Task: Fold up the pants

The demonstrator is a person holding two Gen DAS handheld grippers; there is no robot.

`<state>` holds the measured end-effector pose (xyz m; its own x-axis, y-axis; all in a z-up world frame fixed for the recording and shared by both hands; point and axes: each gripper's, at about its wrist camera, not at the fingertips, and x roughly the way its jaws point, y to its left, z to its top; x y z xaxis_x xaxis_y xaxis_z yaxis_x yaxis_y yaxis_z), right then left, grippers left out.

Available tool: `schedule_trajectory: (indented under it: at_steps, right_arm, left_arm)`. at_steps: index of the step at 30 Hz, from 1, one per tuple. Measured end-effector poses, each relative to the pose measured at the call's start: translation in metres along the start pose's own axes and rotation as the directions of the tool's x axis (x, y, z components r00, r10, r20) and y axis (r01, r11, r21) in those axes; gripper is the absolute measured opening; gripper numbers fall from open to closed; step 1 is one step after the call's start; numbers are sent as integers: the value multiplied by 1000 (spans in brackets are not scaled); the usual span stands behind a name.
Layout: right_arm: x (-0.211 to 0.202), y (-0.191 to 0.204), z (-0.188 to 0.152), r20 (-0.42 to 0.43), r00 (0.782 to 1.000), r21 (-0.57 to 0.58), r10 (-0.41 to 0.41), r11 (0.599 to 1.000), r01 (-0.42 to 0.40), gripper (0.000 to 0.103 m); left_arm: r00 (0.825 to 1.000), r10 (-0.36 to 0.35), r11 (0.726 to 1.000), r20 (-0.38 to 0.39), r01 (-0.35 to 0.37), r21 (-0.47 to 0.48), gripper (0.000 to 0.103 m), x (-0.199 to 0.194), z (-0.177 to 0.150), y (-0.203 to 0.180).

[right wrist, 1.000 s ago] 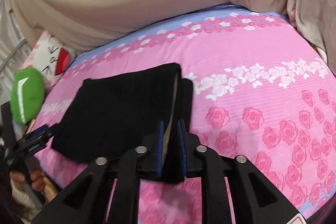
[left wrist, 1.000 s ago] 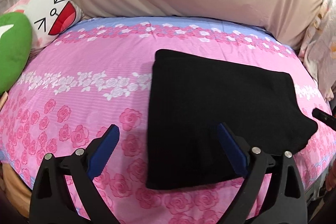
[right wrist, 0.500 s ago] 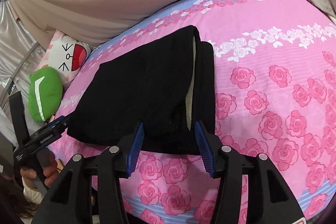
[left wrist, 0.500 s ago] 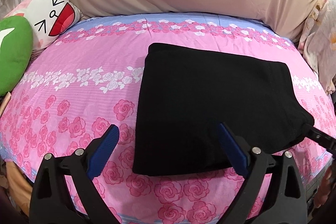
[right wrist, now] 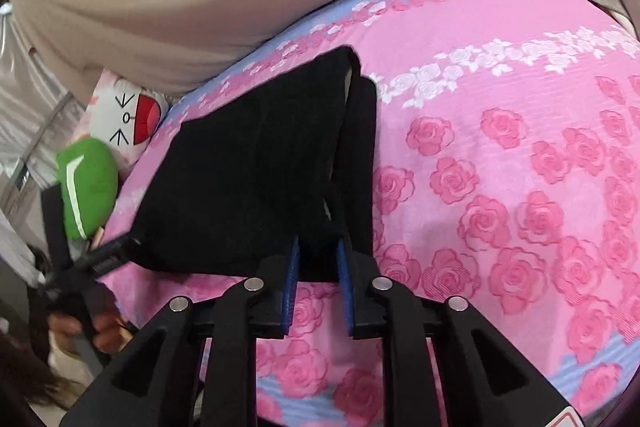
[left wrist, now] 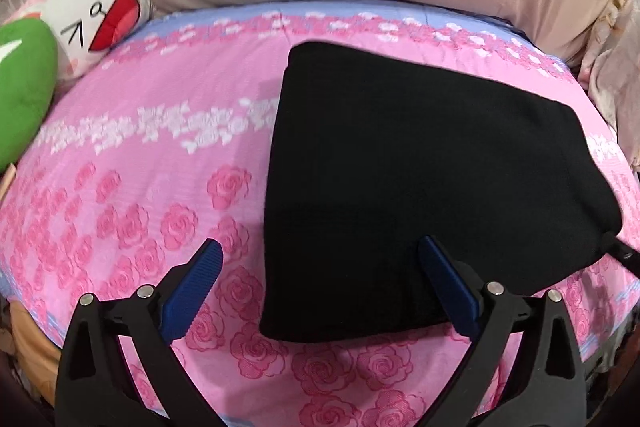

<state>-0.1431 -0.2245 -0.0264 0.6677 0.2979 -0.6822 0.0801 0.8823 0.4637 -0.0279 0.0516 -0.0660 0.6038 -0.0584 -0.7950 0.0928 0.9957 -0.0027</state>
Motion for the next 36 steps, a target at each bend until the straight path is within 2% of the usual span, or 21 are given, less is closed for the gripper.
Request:
schedule_trajectory:
  at_steps: [4,5,9,11,12,13,14,15,16,17,18,19,20,22,25,28,30,31,32,34,36]
  right_arm:
    - [-27,46,27,118,993,-151,-27,987,45,18]
    - [-26,58,35,124,992,-182,5,983,18,18]
    - [8,94,58,94,993,-243,64,969,-40,18]
    - [36,98,62,38,993,-226,108,969,-96,18]
    - [51,95,63,10,996,-222,85,972,-81,18]
    - [68,83,60,-2,1000,-221,-3,975,3,17]
    - [79,68,59,1,995,-214,-97,972,95,12]
    - [86,49,59,2,993,-193,-117,974,116,0]
    - [83,27,61,-6,1000,-110,-19,994,18,0]
    - [77,14,64,-24,999,-14,29,999,-30,0]
    - [69,12,67,-23,1000,36,9,999,-8,0]
    - [57,29,72,14,998,-12,-67,998,67,12]
    - [52,48,75,40,995,-79,-95,992,98,12]
    - [54,96,83,28,1000,-187,-12,982,17,12]
    - [86,166,91,-70,988,-300,134,942,-149,11]
    - [152,217,94,-197,969,-395,152,892,-220,11]
    - [203,222,96,-276,956,-403,98,891,-208,8]
    - [239,217,93,-307,951,-415,25,896,-158,0]
    - [251,213,96,-302,951,-378,65,908,-182,0]
    - [239,209,109,-295,952,-288,76,944,-165,0]
    - [213,216,110,-217,973,-328,77,933,-147,8]
  left_arm:
    - [1000,-11,1000,11,11,-5,96,-2,0,3]
    - [1000,-13,1000,7,13,-4,96,0,0,3]
    - [1000,-19,1000,-15,19,-4,96,5,-4,-1]
    - [1000,-16,1000,-14,16,4,96,7,-5,-2]
    - [1000,-18,1000,-11,18,6,97,7,-6,-2]
    - [1000,-21,1000,-9,21,6,97,8,-7,-1]
    - [1000,-27,1000,-9,27,5,97,8,-7,-1]
    - [999,-45,999,-11,45,6,97,9,-7,0]
    - [998,-61,998,-13,61,6,97,8,-6,1]
    - [998,-68,998,-10,68,4,97,7,-6,2]
    - [997,-76,997,-4,76,2,97,5,-6,4]
    - [996,-84,996,1,84,-1,97,3,-5,5]
    - [995,-98,995,7,98,-5,97,1,-5,7]
    - [994,-112,994,7,112,-10,97,0,-4,9]
    - [993,-115,993,11,116,-24,97,-3,-5,14]
    - [993,-119,991,16,119,-56,97,-7,-9,24]
    - [994,-107,992,9,108,-63,97,-5,-12,28]
    - [994,-106,992,5,107,-70,97,-3,-13,31]
    - [994,-107,991,0,107,-78,97,0,-14,34]
    - [992,-124,989,-10,123,-81,97,2,-15,35]
    - [991,-132,988,-10,131,-79,97,4,-15,35]
